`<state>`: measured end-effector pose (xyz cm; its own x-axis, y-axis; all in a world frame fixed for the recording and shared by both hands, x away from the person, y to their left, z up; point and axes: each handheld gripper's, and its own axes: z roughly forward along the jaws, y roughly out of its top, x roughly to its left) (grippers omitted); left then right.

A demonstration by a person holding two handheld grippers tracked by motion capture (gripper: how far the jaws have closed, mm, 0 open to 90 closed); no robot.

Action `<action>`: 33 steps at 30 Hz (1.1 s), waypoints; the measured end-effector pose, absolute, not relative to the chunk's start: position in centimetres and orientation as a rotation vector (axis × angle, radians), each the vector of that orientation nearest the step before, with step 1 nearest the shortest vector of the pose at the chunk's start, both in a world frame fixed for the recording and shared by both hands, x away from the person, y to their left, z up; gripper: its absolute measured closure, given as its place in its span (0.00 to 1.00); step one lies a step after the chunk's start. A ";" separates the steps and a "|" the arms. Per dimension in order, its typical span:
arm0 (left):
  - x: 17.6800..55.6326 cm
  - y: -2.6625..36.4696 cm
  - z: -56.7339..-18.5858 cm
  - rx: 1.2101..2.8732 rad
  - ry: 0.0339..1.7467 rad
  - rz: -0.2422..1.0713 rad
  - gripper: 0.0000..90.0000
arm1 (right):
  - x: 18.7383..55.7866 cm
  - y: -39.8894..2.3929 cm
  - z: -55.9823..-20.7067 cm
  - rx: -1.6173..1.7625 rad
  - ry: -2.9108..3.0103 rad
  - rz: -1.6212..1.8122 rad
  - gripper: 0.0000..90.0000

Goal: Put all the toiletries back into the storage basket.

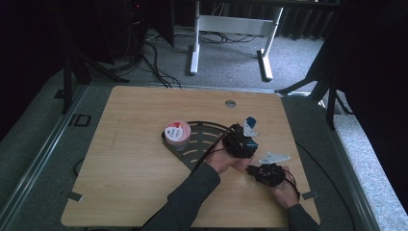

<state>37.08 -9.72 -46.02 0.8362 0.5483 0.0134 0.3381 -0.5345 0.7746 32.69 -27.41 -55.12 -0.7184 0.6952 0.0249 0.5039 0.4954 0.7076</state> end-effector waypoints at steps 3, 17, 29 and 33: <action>36.9 -9.8 -45.9 2.197 0.625 0.335 0.59 | 32.7 -27.4 -55.1 1.020 2.479 1.041 0.90; 36.4 -9.8 -45.8 2.223 0.593 0.360 0.59 | 32.6 -27.4 -55.1 1.022 2.480 1.044 0.89; 35.9 -9.1 -45.7 2.241 0.580 0.342 0.59 | 32.6 -27.5 -55.1 1.031 2.480 1.046 0.90; 35.6 -8.9 -45.6 2.232 0.581 0.330 0.59 | 32.6 -27.5 -55.1 1.032 2.480 1.047 0.90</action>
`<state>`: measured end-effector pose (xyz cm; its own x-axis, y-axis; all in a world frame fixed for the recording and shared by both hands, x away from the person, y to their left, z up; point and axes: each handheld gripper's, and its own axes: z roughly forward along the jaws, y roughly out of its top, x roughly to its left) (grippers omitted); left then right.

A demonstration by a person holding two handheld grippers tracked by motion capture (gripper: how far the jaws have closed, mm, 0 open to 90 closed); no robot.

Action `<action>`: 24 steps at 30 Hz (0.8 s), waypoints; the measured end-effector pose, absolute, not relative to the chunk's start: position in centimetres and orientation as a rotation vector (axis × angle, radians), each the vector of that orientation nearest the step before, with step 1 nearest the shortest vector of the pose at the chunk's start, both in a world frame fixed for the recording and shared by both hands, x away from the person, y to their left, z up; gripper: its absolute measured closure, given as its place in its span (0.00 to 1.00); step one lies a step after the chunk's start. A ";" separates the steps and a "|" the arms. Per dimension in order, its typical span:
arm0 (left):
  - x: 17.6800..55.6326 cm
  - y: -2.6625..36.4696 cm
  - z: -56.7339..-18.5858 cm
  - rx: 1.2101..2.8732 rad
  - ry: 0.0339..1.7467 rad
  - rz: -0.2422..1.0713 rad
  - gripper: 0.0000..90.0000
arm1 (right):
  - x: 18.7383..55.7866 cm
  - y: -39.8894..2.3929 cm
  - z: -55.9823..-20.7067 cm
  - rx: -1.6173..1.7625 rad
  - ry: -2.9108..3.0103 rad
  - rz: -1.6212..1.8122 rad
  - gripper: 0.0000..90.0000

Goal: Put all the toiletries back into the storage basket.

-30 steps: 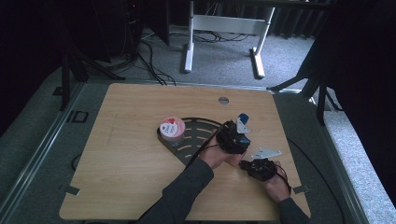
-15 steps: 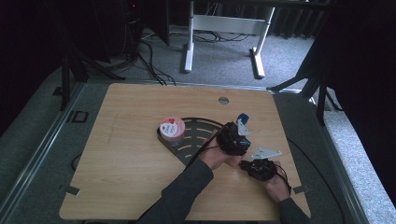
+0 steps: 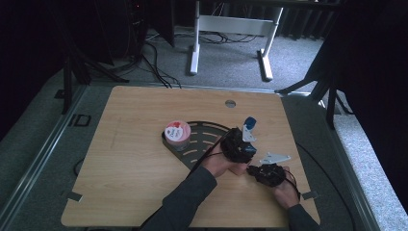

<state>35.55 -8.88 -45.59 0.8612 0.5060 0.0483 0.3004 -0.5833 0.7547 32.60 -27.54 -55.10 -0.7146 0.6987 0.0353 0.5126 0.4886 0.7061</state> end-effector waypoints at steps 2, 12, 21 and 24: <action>35.4 -8.8 -45.5 2.236 0.577 0.330 0.59 | 32.6 -27.6 -55.1 1.032 2.479 1.047 0.90; 35.1 -7.8 -45.2 2.238 0.569 0.301 0.59 | 32.6 -27.6 -55.1 1.030 2.480 1.048 0.90; 34.8 -6.9 -45.2 2.235 0.588 0.296 0.59 | 32.6 -27.6 -55.1 1.029 2.479 1.050 0.90; 34.6 -6.6 -45.2 2.237 0.587 0.299 0.59 | 32.6 -27.6 -55.1 1.030 2.479 1.052 0.90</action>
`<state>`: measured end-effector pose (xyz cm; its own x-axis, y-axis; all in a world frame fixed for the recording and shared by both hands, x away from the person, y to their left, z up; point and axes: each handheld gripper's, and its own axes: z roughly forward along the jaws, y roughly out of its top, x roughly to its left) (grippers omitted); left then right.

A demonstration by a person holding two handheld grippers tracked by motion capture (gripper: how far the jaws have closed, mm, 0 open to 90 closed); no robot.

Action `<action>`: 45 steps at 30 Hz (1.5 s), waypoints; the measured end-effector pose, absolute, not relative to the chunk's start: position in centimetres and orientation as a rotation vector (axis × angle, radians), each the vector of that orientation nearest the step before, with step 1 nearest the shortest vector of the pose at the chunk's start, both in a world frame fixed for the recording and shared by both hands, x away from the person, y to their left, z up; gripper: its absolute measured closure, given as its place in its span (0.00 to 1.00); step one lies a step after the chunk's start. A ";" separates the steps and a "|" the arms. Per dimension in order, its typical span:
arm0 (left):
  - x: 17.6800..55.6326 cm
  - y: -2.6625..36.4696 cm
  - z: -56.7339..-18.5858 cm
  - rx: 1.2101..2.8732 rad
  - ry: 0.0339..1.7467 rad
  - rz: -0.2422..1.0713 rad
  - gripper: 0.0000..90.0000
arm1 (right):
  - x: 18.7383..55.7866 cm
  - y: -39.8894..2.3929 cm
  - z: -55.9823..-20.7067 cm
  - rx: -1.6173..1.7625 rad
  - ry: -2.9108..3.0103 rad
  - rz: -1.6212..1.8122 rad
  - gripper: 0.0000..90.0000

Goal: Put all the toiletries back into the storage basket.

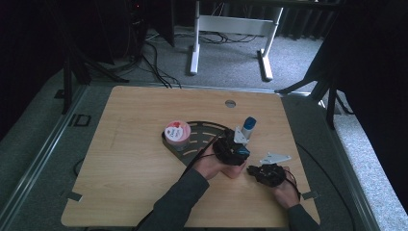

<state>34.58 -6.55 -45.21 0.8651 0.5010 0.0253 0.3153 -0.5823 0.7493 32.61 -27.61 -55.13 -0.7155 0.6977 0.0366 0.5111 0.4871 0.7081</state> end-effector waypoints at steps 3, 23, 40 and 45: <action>34.4 -6.3 -45.2 2.234 0.587 0.302 0.59 | 32.6 -27.6 -55.1 1.029 2.481 1.051 0.90; 32.9 -3.8 -45.0 2.213 0.602 0.302 0.59 | 32.6 -27.6 -55.1 1.026 2.482 1.051 0.90; 32.7 -1.6 -44.8 2.227 0.626 0.300 0.59 | 32.6 -27.6 -55.1 1.029 2.483 1.052 0.90; 32.7 -0.9 -44.8 2.230 0.640 0.303 0.59 | 32.6 -27.6 -55.1 1.029 2.483 1.052 0.90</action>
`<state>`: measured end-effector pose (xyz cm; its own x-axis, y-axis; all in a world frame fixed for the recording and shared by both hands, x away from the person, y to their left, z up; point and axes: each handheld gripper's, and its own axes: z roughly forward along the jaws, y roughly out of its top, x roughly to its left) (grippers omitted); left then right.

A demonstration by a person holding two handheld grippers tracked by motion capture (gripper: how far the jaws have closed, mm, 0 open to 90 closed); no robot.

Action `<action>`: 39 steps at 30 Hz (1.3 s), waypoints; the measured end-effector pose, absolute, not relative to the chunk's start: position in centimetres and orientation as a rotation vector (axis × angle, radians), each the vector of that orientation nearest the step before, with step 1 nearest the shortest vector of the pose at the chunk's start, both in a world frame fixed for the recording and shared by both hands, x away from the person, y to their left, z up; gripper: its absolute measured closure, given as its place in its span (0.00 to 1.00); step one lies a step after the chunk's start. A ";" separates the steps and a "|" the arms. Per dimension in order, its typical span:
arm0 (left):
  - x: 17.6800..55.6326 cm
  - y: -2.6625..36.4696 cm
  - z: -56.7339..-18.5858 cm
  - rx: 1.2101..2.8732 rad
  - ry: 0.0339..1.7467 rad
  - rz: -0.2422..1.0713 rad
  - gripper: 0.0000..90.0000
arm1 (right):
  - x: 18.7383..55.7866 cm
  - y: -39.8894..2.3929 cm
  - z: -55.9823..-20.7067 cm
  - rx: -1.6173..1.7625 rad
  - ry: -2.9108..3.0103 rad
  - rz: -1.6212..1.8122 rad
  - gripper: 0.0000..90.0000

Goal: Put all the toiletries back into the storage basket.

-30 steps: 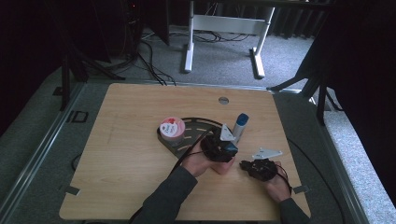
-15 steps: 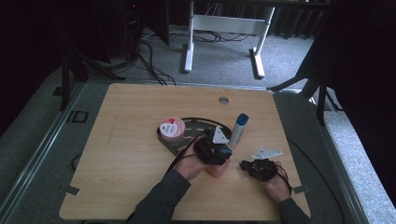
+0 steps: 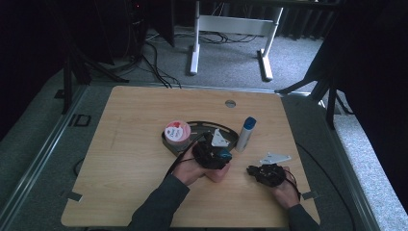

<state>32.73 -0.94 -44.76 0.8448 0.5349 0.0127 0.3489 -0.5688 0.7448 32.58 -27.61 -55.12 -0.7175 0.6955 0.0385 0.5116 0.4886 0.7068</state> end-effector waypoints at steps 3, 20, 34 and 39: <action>32.8 -0.5 -44.8 2.231 0.651 0.307 0.59 | 32.6 -27.6 -55.1 1.029 2.483 1.053 0.90; 33.5 1.7 -44.5 2.228 0.703 0.322 0.59 | 32.6 -27.6 -55.1 1.030 2.484 1.057 0.90; 34.4 2.9 -44.5 2.211 0.749 0.345 0.59 | 32.6 -27.6 -55.1 1.026 2.485 1.057 0.90; 34.8 3.2 -44.5 2.206 0.763 0.352 0.59 | 32.6 -27.6 -55.1 1.025 2.484 1.058 0.90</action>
<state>34.79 3.17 -44.47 0.7835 0.6213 0.0108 0.4113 -0.5315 0.7405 32.62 -27.60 -55.14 -0.7200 0.6928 0.0403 0.5092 0.4880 0.7089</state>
